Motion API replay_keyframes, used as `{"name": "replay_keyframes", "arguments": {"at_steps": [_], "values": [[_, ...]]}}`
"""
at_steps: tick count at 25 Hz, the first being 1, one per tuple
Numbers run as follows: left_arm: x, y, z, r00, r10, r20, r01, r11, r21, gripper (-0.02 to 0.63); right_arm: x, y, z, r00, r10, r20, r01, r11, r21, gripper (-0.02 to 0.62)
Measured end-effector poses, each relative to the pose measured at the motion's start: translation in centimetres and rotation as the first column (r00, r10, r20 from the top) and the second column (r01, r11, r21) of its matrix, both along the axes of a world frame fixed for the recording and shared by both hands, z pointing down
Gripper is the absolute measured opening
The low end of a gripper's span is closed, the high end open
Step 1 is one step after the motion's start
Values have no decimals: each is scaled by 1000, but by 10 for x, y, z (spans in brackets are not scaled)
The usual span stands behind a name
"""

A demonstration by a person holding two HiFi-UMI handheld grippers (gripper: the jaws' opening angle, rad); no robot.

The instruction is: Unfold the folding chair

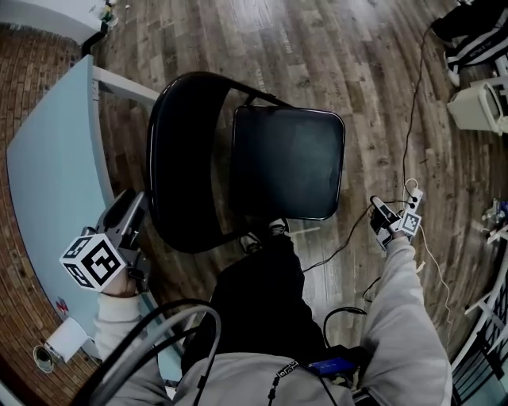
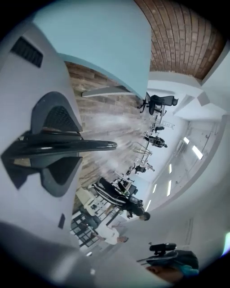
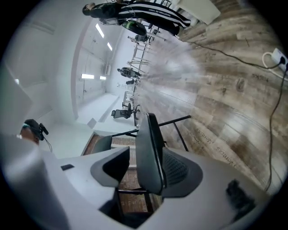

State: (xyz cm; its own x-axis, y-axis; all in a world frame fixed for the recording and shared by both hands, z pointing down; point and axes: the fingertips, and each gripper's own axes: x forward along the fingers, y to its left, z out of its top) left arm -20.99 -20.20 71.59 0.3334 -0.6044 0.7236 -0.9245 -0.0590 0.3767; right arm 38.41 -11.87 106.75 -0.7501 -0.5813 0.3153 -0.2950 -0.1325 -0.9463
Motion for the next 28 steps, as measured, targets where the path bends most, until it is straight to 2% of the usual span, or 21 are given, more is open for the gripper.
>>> {"name": "replay_keyframes", "arguments": {"at_steps": [2, 7, 10, 13, 15, 17, 20, 22, 25, 26, 28], "values": [[2, 0, -27, 999, -22, -39, 22, 1000, 4, 175, 7, 6, -44, 1000, -15, -26, 15, 1000, 8, 225], [29, 18, -109, 996, 48, -69, -48, 999, 5, 175, -9, 23, -171, 998, -56, -41, 58, 998, 32, 225], [39, 24, -169, 992, 78, -100, -69, 994, 87, 173, -36, 8, -249, 987, -138, -78, 146, 983, 108, 225], [49, 30, -217, 985, 100, -141, -74, 981, 178, 171, -80, -28, -334, 969, -209, -134, 233, 950, 207, 225], [54, 45, -244, 977, 89, -195, -48, 977, 206, 137, -101, -35, -383, 942, -213, -260, 275, 933, 232, 224], [57, 55, -270, 971, 82, -224, -23, 967, 252, 80, -116, -49, -438, 914, -147, -379, 271, 916, 297, 208], [55, 57, -313, 949, 90, -303, 30, 929, 369, 8, -146, -83, -531, 934, 25, -357, 143, 888, 437, 74], [58, 60, -337, 935, 120, -335, 38, 902, 430, 6, -159, -96, -583, 929, 100, -355, 100, 859, 503, 16], [62, 60, -363, 952, 156, -262, -2, 863, 506, 6, -178, -105, -646, 892, 140, -430, 152, 802, 577, 8], [62, 59, -370, 962, 159, -224, -17, 848, 530, 5, -185, -106, -663, 864, 152, -481, 195, 779, 596, 7], [58, 56, -382, 979, 153, -135, -48, 816, 575, 5, -199, -106, -697, 791, 197, -580, 290, 714, 637, 7]]}}
